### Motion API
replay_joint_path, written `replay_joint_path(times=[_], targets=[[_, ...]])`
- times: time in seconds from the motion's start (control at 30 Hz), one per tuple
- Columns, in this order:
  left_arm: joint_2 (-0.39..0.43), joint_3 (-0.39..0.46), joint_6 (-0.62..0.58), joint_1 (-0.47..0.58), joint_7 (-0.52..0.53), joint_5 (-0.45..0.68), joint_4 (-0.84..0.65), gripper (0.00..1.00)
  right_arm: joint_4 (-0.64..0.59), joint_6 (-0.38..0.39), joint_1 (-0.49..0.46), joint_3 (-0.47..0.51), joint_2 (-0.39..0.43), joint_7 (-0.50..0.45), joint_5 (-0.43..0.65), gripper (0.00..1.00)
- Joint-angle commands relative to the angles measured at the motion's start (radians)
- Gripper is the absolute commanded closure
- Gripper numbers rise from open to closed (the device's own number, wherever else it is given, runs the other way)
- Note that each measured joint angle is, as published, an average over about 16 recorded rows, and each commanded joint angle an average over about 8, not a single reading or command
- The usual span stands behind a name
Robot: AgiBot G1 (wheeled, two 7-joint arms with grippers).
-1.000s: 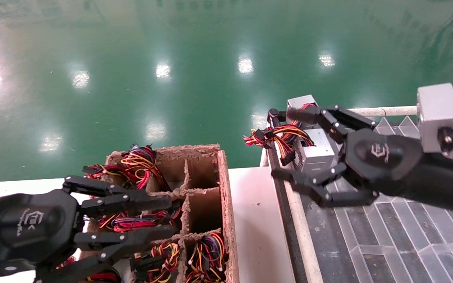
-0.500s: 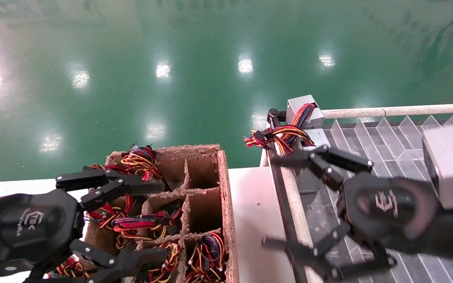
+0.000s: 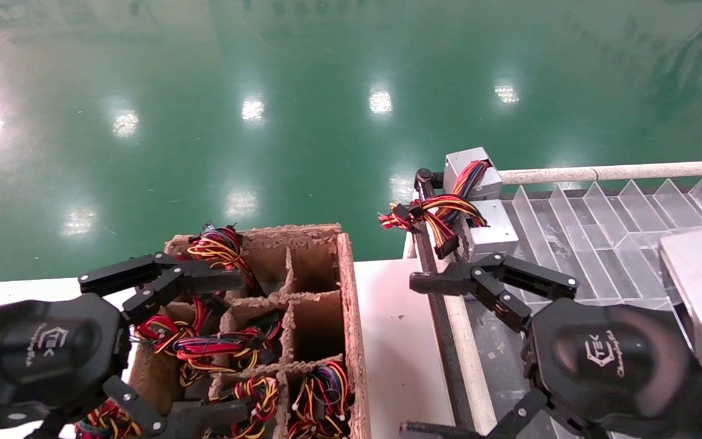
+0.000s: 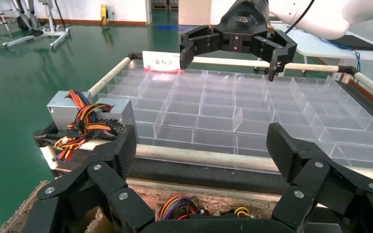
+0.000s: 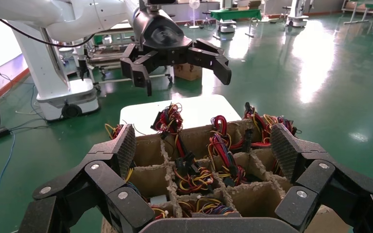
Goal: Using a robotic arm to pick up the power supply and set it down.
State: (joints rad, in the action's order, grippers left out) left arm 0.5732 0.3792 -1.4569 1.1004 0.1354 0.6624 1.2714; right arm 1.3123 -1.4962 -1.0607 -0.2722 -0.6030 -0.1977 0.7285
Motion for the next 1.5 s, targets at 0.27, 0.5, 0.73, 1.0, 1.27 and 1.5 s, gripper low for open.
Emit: replay_joint_path(times=[0.27, 0.5, 0.73, 1.0, 1.27, 1.5], targets=[[0.0, 0.0, 0.0, 0.0, 0.0, 0.0, 0.0, 0.0, -0.017, 0.001, -0.008, -0.004, -0.005, 0.006, 0.0, 0.0], [0.0, 0.0, 0.0, 0.0, 0.0, 0.0, 0.0, 0.0, -0.023, 0.001, -0.011, -0.006, -0.006, 0.009, 0.001, 0.0], [0.0, 0.0, 0.0, 0.0, 0.0, 0.0, 0.0, 0.0, -0.027, 0.001, -0.013, -0.006, -0.007, 0.01, 0.001, 0.0], [0.0, 0.0, 0.0, 0.0, 0.0, 0.0, 0.0, 0.0, -0.029, 0.001, -0.013, -0.007, -0.008, 0.01, 0.002, 0.0], [0.0, 0.0, 0.0, 0.0, 0.0, 0.0, 0.0, 0.0, -0.03, 0.001, -0.014, -0.008, -0.008, 0.011, 0.002, 0.0], [0.0, 0.0, 0.0, 0.0, 0.0, 0.0, 0.0, 0.0, -0.03, 0.001, -0.014, -0.008, -0.009, 0.011, 0.002, 0.0]])
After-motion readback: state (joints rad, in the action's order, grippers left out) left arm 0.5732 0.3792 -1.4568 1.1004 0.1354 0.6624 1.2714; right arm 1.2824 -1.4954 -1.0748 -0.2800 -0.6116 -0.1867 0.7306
